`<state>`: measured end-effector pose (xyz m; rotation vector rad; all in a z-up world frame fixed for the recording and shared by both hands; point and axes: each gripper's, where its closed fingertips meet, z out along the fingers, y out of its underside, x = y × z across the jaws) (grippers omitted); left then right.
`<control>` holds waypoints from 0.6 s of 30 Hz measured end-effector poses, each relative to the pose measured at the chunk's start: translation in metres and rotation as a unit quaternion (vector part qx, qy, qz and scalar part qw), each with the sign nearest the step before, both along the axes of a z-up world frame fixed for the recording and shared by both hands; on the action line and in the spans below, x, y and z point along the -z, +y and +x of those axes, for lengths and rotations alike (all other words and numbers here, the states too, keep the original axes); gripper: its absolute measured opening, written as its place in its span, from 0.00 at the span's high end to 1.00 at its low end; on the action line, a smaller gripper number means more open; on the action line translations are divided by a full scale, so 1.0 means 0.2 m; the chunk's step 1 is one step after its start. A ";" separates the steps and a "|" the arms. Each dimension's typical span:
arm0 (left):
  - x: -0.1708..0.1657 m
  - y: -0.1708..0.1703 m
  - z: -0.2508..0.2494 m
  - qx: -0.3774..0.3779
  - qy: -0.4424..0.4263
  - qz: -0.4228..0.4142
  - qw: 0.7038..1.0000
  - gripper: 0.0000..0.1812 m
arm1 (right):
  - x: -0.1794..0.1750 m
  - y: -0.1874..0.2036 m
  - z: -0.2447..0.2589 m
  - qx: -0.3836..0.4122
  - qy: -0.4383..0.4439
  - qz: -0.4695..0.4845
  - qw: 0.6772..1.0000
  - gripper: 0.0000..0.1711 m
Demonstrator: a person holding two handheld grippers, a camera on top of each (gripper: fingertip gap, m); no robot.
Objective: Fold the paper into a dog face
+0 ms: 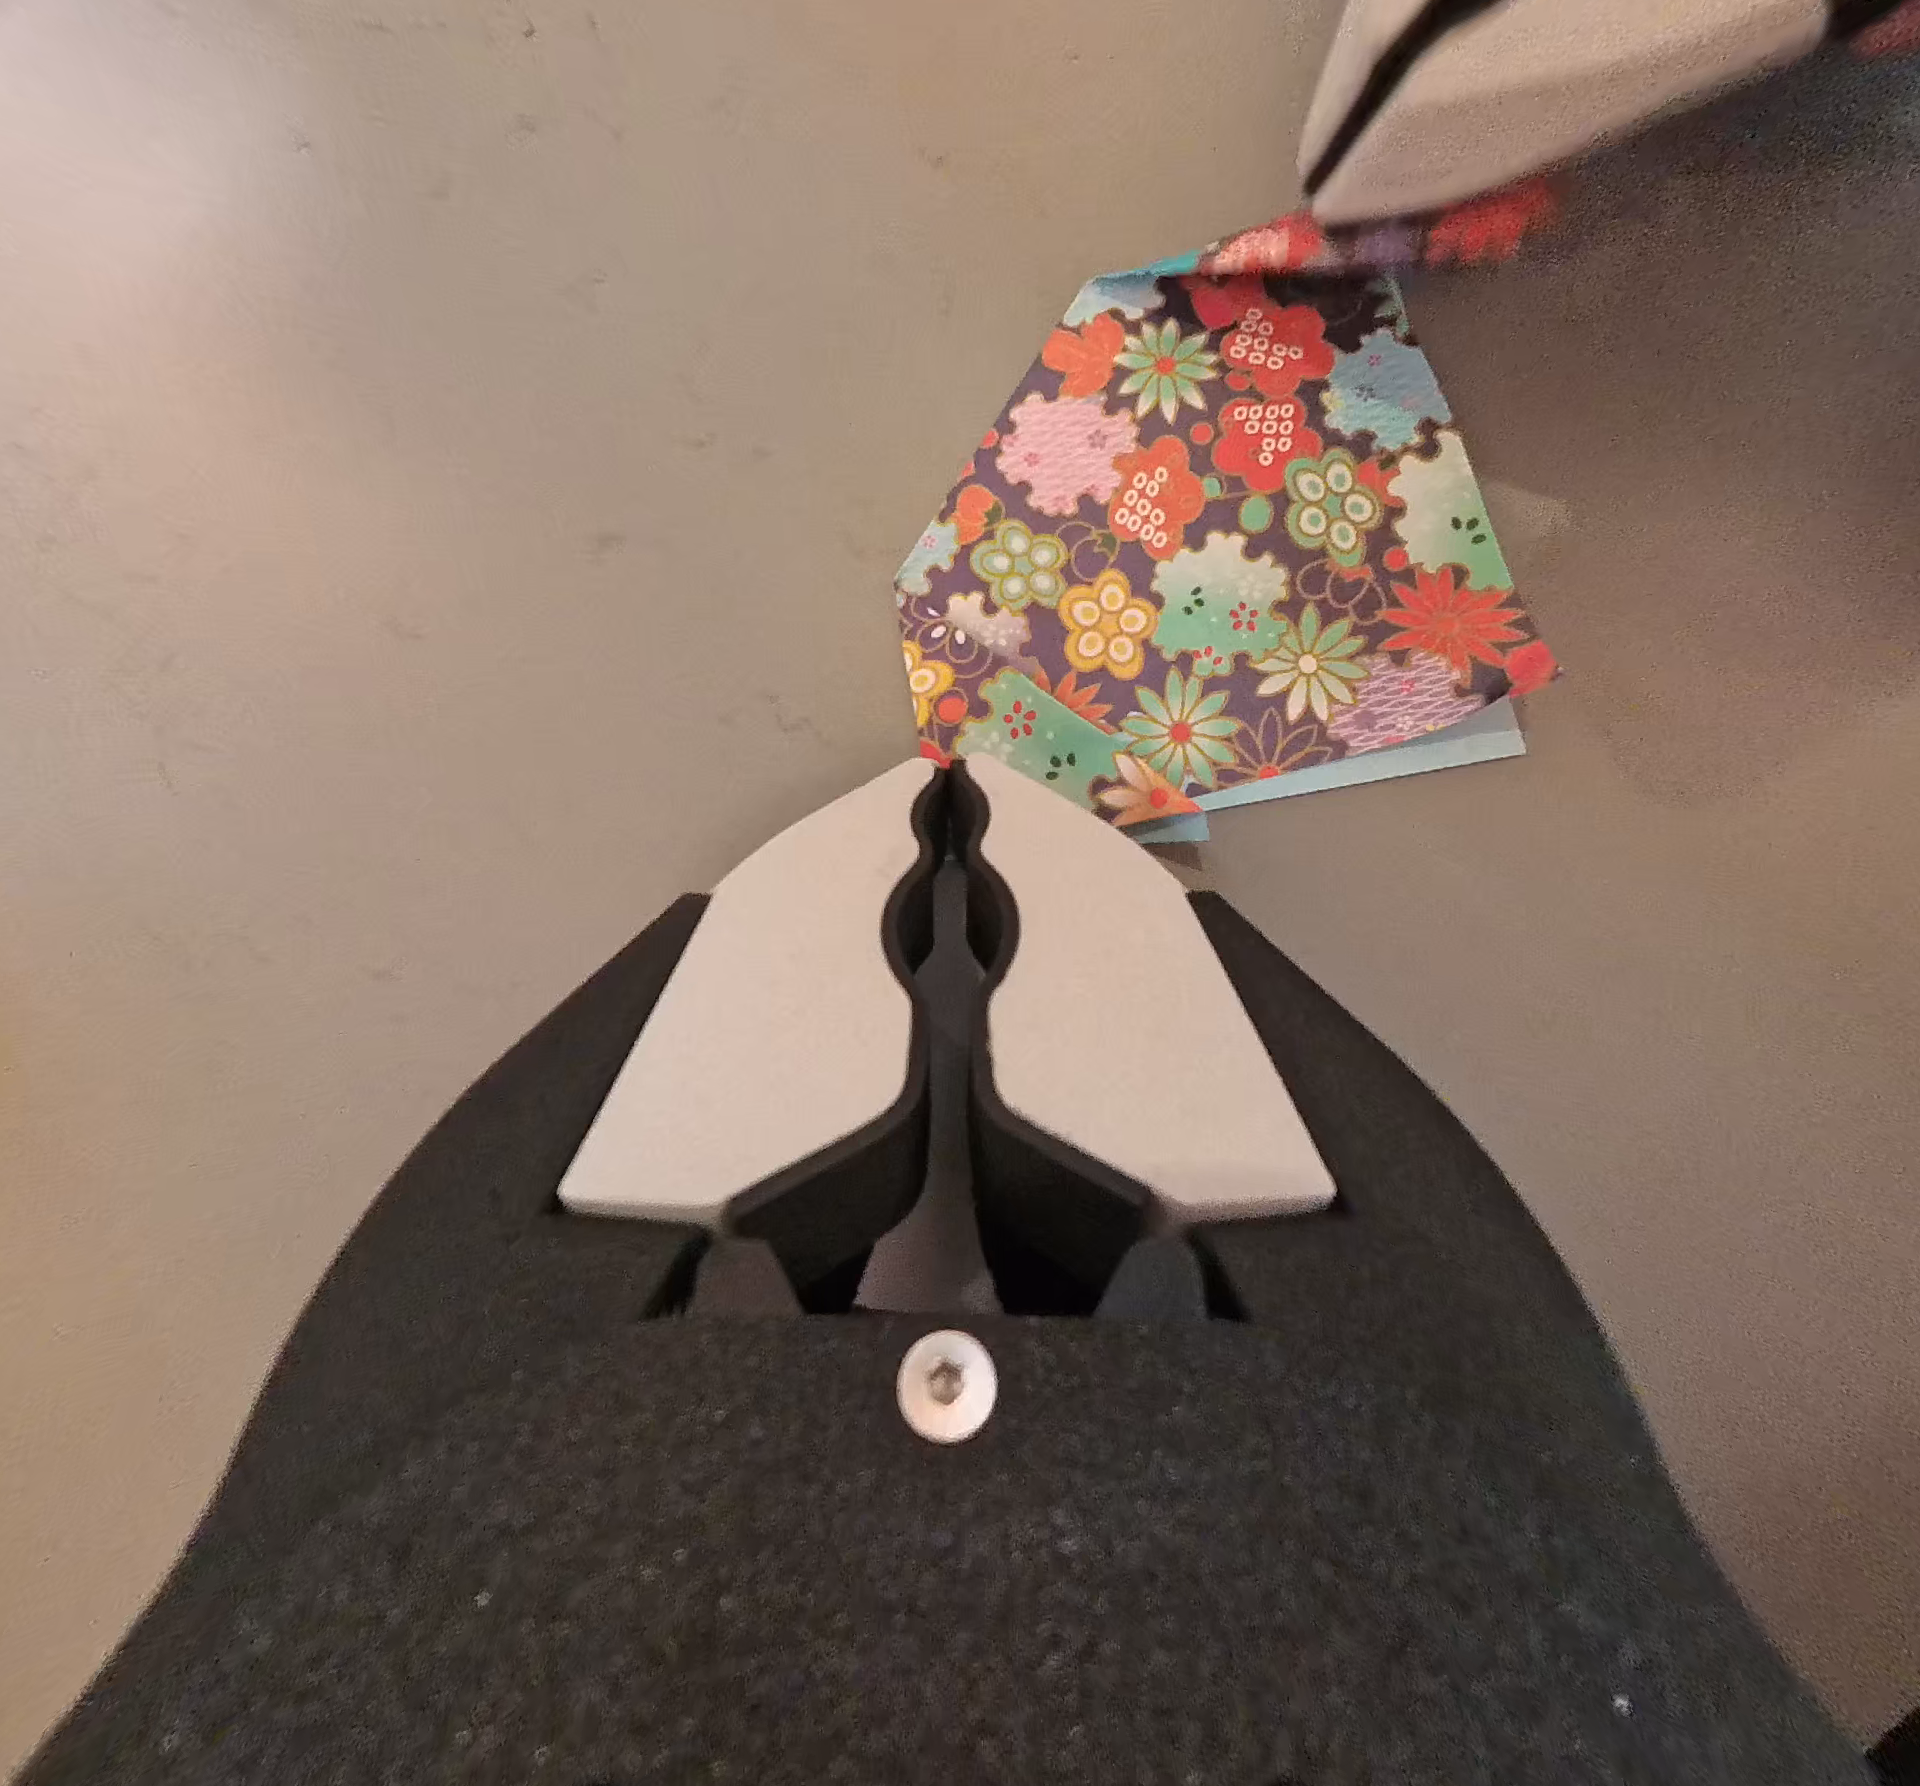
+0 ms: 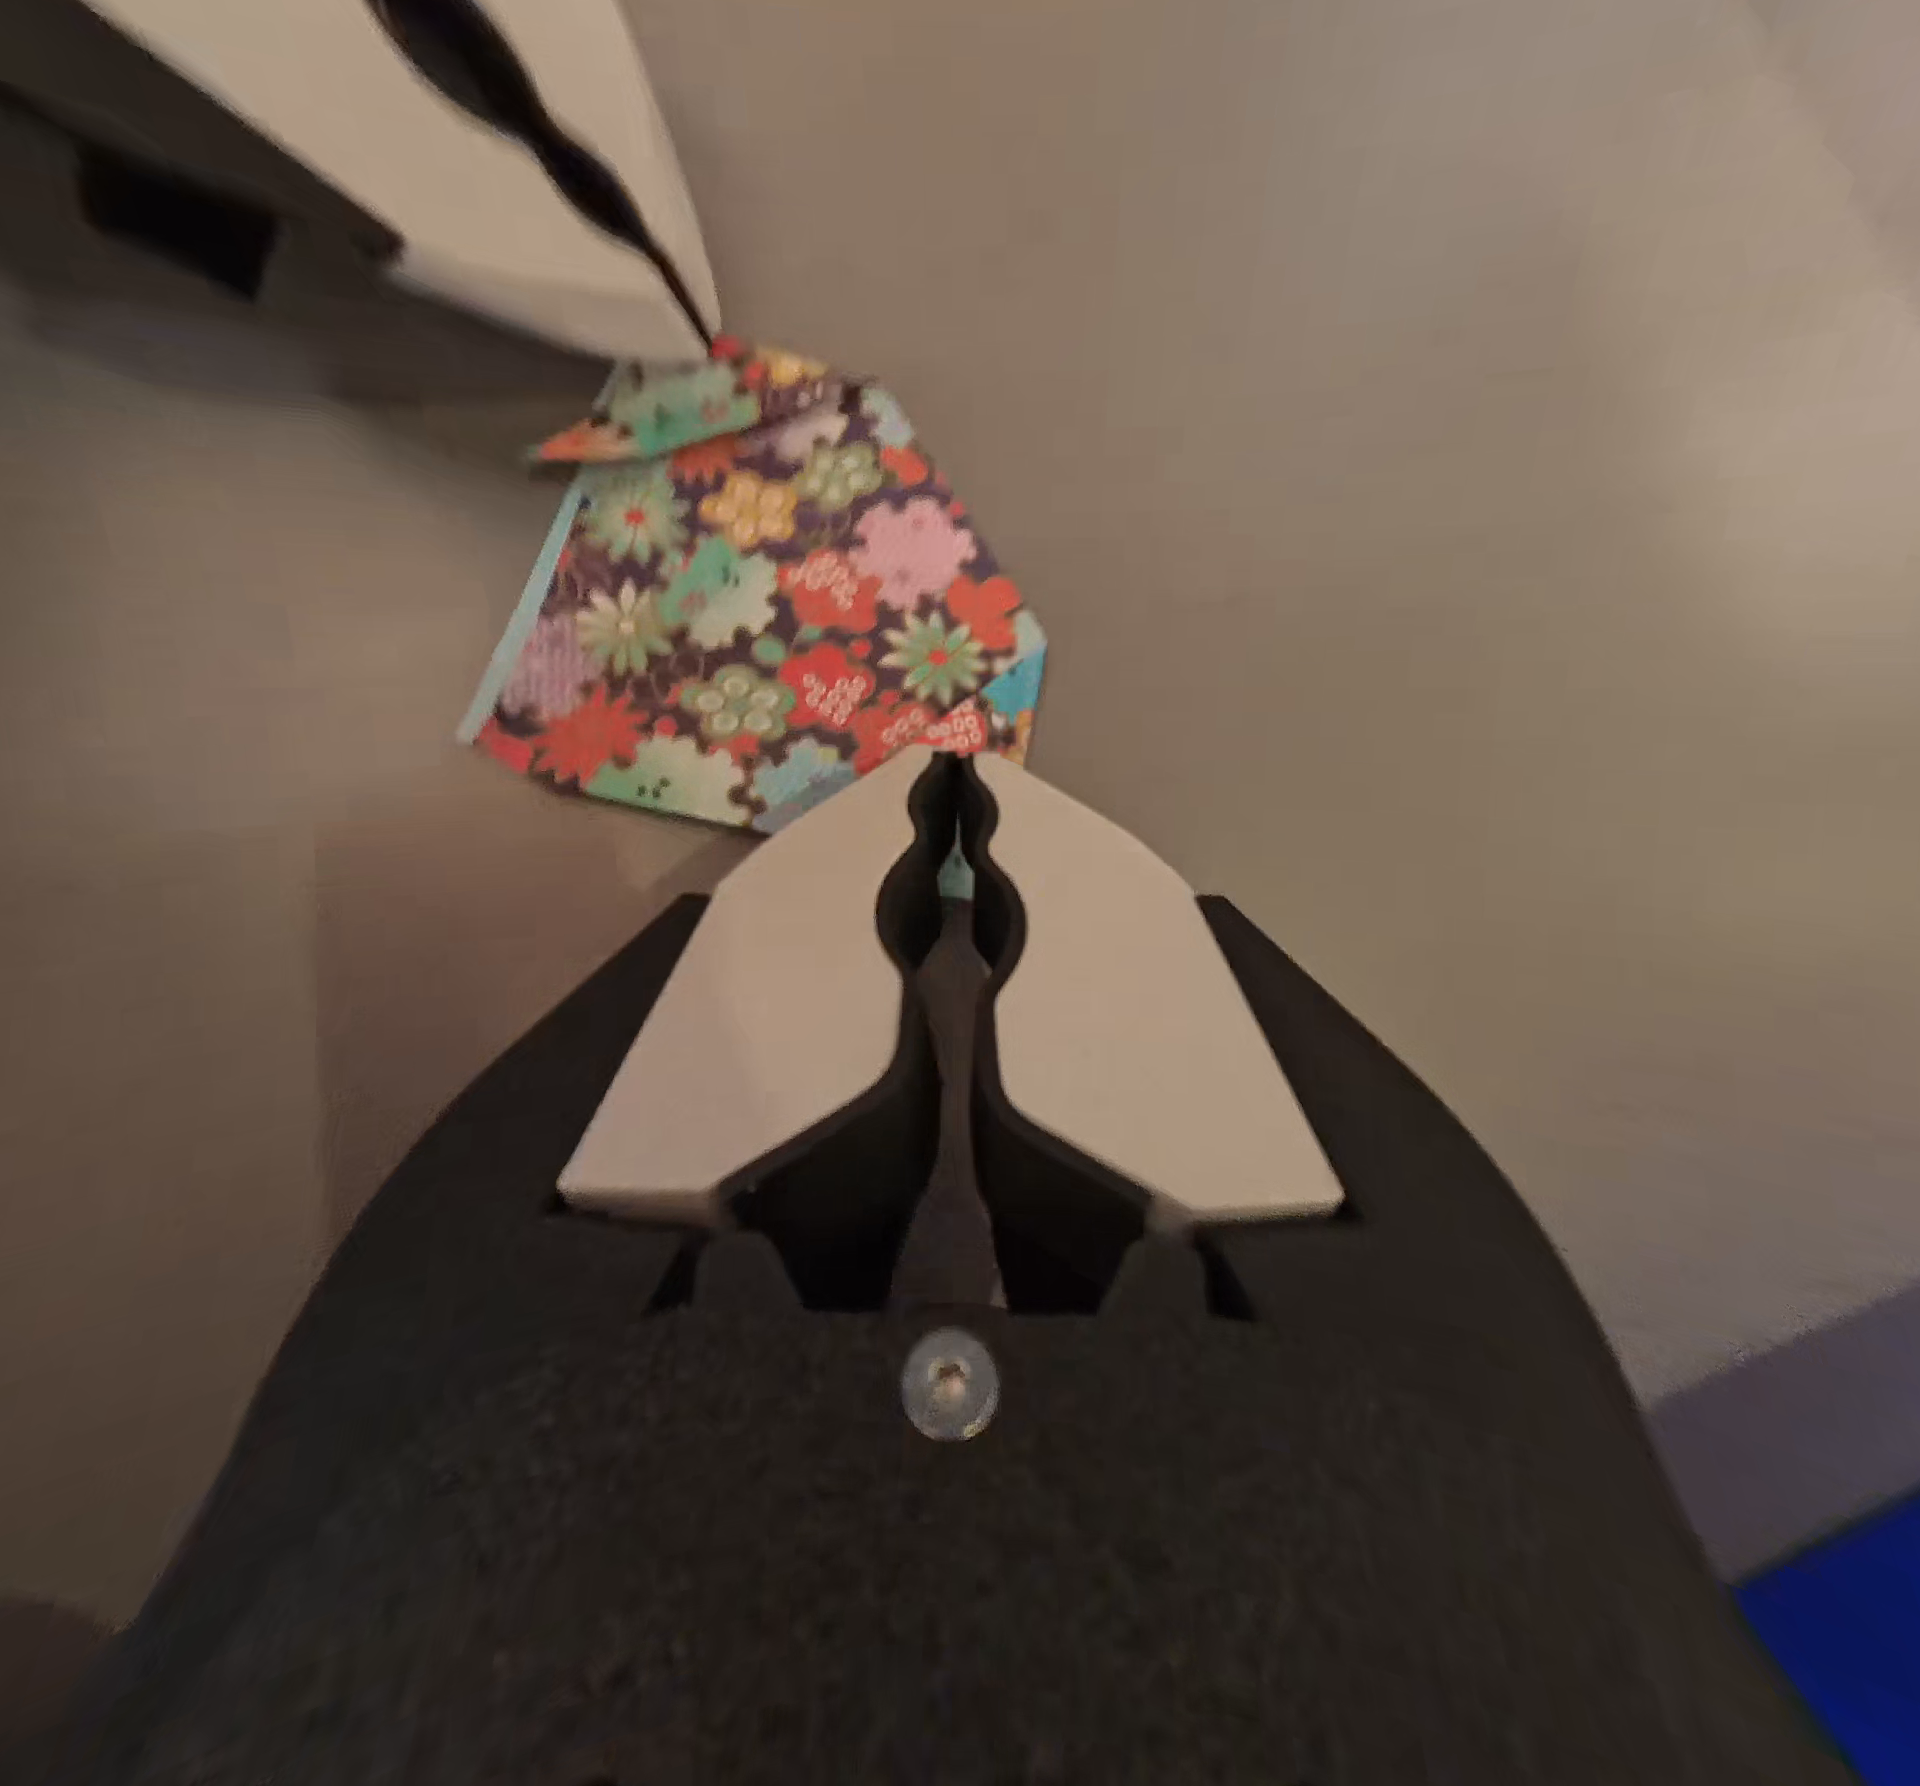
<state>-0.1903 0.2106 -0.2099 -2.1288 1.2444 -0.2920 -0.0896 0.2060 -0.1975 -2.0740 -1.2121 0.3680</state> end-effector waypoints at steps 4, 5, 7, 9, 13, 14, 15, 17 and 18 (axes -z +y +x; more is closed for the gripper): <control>-0.01 0.00 0.00 0.032 0.013 0.012 0.999 1.00 | 0.07 -0.03 0.00 -0.011 -0.029 -0.013 0.999 1.00; -0.01 -0.01 0.02 0.043 0.006 0.012 0.999 1.00 | 0.07 -0.03 0.00 -0.010 -0.025 -0.015 1.000 1.00; -0.02 -0.03 0.05 0.067 -0.006 0.005 0.998 1.00 | 0.07 -0.03 0.00 -0.012 -0.023 -0.012 1.000 1.00; 0.00 -0.04 0.06 0.079 -0.003 -0.007 0.997 1.00 | 0.07 -0.03 0.00 -0.011 -0.028 -0.008 1.000 1.00; 0.00 -0.04 0.06 0.085 -0.017 -0.024 0.996 1.00 | 0.07 -0.03 0.00 -0.003 -0.024 -0.008 1.000 1.00; 0.00 -0.04 0.06 0.082 -0.021 -0.030 0.996 1.00 | 0.07 -0.03 0.00 -0.002 -0.025 -0.005 1.000 1.00; 0.00 -0.05 0.06 0.082 -0.023 -0.033 0.996 1.00 | 0.07 -0.03 0.00 -0.001 -0.026 -0.003 1.000 1.00; 0.00 -0.05 0.06 0.085 -0.021 -0.031 0.996 1.00 | 0.07 -0.03 0.00 0.002 -0.030 0.001 1.000 1.00; 0.00 -0.05 0.06 0.088 -0.019 -0.026 0.996 1.00 | 0.07 -0.03 0.00 0.003 -0.032 0.002 0.999 1.00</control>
